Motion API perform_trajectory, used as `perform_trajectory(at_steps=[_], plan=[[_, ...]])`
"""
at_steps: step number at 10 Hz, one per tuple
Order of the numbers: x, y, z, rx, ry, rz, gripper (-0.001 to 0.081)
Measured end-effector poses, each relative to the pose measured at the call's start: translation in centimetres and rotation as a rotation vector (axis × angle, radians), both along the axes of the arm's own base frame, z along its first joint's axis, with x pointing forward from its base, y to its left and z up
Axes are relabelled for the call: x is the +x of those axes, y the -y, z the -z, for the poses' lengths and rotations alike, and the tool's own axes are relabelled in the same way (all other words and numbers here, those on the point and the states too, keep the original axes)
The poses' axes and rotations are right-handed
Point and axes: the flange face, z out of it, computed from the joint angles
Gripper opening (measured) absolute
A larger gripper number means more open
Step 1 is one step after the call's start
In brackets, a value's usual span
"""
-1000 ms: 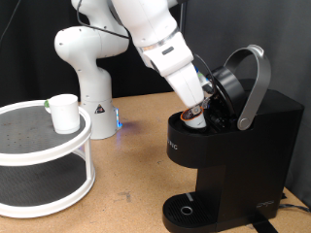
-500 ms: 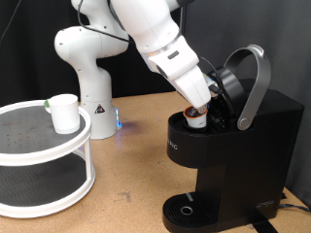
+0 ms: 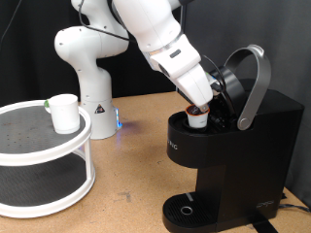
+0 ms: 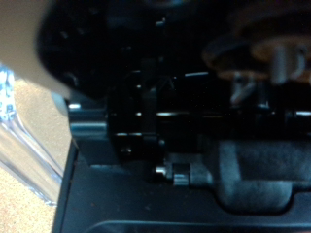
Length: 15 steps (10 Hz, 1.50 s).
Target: Make a cup of coffee with the keurig machine
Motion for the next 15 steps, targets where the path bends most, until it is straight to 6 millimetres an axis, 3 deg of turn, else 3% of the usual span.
perform_trajectory(at_steps=[15], plan=[[-0.62, 0.12, 0.12, 0.019, -0.041, -0.007, 0.08]])
